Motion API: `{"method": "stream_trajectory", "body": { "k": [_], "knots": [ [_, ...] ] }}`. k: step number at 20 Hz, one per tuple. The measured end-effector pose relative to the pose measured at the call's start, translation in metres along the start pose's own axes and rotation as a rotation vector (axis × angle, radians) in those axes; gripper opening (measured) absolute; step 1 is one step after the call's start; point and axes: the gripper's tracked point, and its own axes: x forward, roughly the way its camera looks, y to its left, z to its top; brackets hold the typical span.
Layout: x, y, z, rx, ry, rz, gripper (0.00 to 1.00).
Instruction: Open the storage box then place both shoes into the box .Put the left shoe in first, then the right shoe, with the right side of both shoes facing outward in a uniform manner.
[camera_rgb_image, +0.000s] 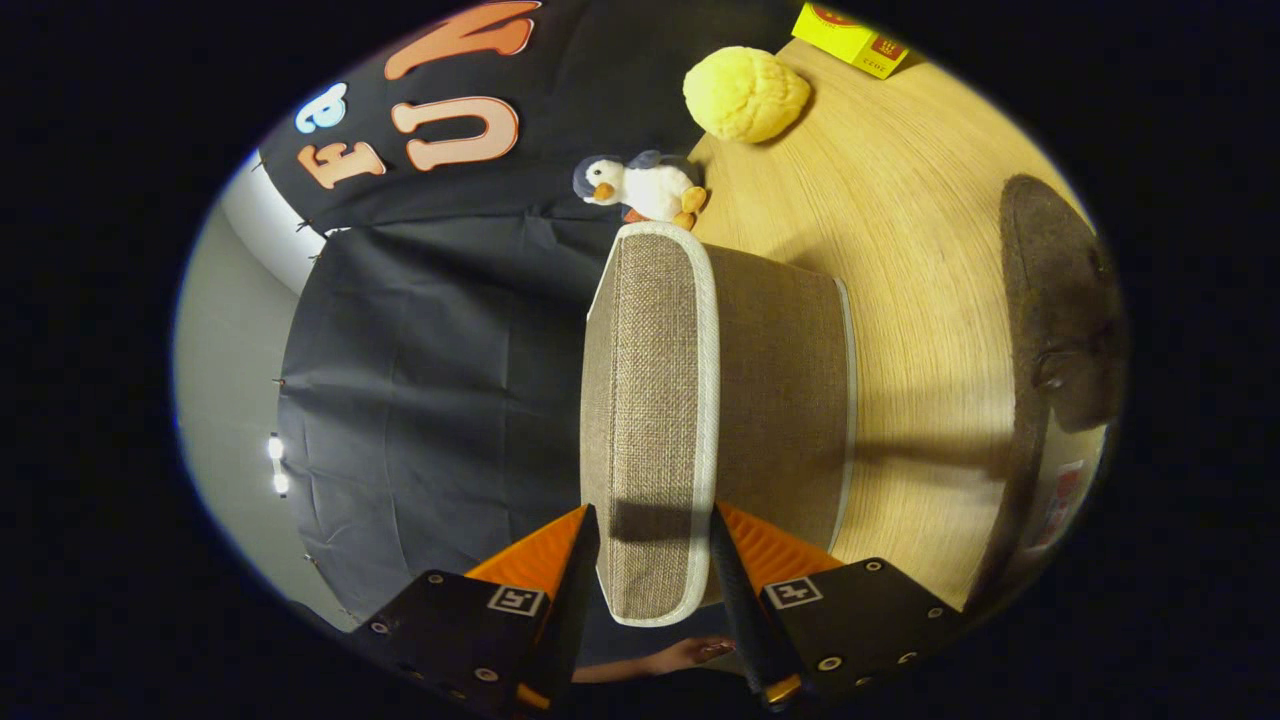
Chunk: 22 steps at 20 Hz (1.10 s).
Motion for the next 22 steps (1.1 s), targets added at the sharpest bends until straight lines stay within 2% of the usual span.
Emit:
{"method": "stream_trajectory", "body": {
  "k": [1,2,4,6,9,12,15,16,18,22],
  "knots": [
    [-0.004,0.003,0.003,-0.001,-0.02,0.003,0.6],
    [-0.006,0.004,0.008,0.003,-0.043,-0.002,0.49],
    [-0.011,0.015,0.019,0.025,-0.084,0.039,0.33],
    [-0.014,0.028,0.026,0.04,-0.104,0.082,0.29],
    [-0.003,0.038,0.033,0.007,-0.089,0.086,0.28],
    [0.01,0.005,0.032,-0.006,-0.06,-0.052,0.28],
    [0.015,0.003,0.031,0.012,-0.052,-0.069,0.27],
    [0.014,0.008,0.03,0.024,-0.042,-0.052,0.15],
    [0.014,0.014,0.026,0.058,-0.015,-0.034,0.07],
    [0.014,0.011,0.024,0.069,0.004,-0.08,0.02]
  ]
}}
